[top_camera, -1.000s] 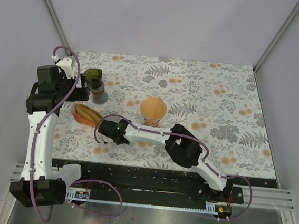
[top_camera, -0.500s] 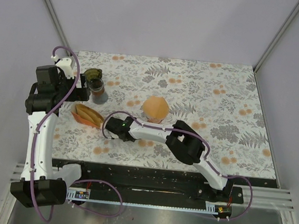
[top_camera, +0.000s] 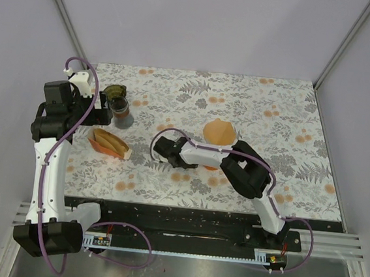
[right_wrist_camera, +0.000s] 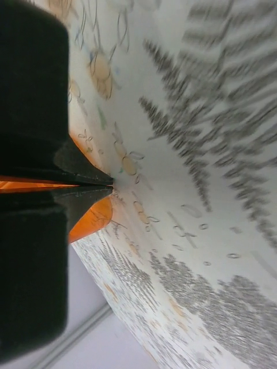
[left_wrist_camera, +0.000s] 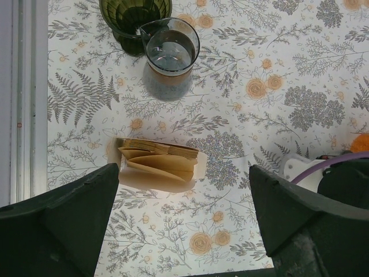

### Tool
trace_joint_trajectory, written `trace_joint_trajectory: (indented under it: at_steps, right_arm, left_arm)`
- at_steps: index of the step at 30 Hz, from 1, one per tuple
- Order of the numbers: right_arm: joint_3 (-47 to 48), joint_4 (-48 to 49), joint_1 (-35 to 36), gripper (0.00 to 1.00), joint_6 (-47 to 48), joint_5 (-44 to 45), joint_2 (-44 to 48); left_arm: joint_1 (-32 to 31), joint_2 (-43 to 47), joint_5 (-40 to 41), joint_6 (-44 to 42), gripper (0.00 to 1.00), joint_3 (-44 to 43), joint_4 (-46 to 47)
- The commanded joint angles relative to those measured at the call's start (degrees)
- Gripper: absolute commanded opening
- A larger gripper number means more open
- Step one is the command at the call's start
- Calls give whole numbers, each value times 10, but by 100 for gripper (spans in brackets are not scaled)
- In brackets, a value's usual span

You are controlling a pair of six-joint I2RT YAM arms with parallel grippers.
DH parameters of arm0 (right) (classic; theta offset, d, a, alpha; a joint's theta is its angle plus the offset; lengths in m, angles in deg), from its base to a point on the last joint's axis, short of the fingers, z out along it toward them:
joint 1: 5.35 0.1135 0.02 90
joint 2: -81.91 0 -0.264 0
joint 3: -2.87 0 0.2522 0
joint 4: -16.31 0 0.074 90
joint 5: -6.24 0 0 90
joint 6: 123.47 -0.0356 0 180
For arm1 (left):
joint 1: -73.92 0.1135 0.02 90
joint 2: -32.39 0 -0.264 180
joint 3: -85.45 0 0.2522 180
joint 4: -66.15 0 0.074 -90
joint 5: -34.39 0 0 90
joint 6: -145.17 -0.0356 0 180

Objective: Place the coffee filter in the dripper

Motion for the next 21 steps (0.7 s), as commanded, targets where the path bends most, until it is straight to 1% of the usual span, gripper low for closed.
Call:
trace_joint_trajectory:
  at_steps: [1, 13, 21]
  right_arm:
    - [-45, 27, -28, 0, -26, 5, 51]
    - [-163, 83, -104, 0, -55, 6, 126]
    - [-217, 112, -151, 0, -65, 5, 165]
  left_arm:
    - [4, 13, -16, -9, 99, -6, 9]
    - [5, 12, -23, -10, 99, -8, 8]
    - [4, 13, -32, -16, 99, -4, 6]
